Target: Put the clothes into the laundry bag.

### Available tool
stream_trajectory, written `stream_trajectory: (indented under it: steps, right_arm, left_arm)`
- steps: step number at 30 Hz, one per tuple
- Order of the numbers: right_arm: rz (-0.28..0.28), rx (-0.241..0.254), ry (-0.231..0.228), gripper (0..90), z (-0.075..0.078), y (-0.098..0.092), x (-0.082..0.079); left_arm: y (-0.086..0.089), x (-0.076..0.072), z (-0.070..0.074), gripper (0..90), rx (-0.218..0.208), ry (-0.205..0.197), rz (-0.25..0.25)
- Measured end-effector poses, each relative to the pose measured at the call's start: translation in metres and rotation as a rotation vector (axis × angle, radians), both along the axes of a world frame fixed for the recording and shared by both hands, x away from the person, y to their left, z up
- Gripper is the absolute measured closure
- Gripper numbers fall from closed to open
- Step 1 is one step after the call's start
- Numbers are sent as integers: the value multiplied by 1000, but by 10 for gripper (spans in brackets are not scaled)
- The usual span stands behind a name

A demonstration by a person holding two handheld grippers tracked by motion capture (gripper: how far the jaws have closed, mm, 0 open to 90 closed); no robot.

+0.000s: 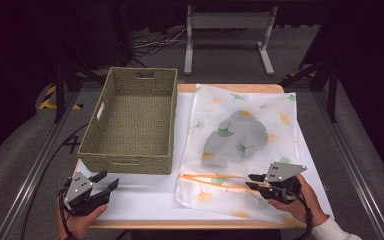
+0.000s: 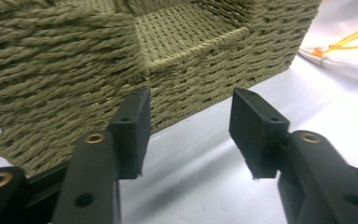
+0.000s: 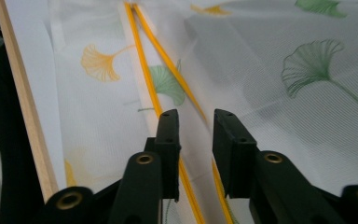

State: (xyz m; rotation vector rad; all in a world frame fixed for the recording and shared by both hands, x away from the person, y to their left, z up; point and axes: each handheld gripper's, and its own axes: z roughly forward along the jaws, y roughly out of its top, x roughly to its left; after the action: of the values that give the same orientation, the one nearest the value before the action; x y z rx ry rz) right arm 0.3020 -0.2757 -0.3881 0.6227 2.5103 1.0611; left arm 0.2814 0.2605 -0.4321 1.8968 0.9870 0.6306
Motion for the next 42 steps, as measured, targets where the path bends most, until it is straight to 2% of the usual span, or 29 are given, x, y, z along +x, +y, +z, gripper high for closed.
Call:
stream_trajectory:
  steps: [2, 3, 7, 10, 11, 13, 16, 19, 22, 23, 26, 28, 30, 33, 34, 36, 42]
  right_arm:
    - [-2, 7, -15, 686, 3, -2, -2]
    - [-26, 22, -69, 644, 11, -8, -4]
    - [-96, 77, -149, 546, 21, -23, -2]
    - [-173, 99, -181, 467, 22, -37, 4]
    - [-173, 99, -181, 467, 22, -37, 4]
    - [-240, 99, -221, 416, 18, -52, 9]
    - [-293, 115, -234, 366, 10, -68, 12]
    - [-360, 136, -237, 272, 0, -82, 12]
    - [-395, 124, -245, 219, -10, -91, 9]
    - [-395, 124, -245, 219, -10, -91, 9]
    - [-430, 134, -236, 194, -24, -98, 4]
    - [-452, 140, -220, 180, -31, -103, 2]
    - [-466, 156, -204, 172, -36, -106, 0]
    - [-461, 138, -184, 167, -42, -107, -2]
    - [-468, 122, -184, 163, -42, -107, -2]
    - [-476, 125, -190, 161, -42, -107, -4]
    - [-487, 144, -208, 151, -39, -109, -6]
  left_arm:
    - [1, -1, 1, 442, -1, -4, 2]
    - [1, -1, 1, 426, 6, -11, 3]
    - [7, 0, 0, 352, 10, -20, 36]
    - [11, 3, -1, 287, 3, -17, 45]
    - [11, 3, -1, 268, 3, -17, 45]
    - [16, 7, -3, 234, -6, -10, 57]
    - [18, 11, -6, 198, -3, -2, 58]
    - [22, 13, -9, 168, -3, 6, 57]
    - [26, 15, -11, 137, -17, 11, 55]
    - [28, 15, -13, 137, -27, 17, 55]
    - [30, 15, -16, 118, -48, 23, 41]
    - [29, 16, -18, 109, -38, 28, 32]
    - [27, 17, -18, 100, -29, 29, 26]
    - [20, 21, -18, 96, -14, 31, 5]
    - [19, 21, -19, 94, -6, 35, -8]
    - [19, 22, -20, 87, -1, 43, -9]
    - [21, 21, -19, 78, -27, 29, -5]
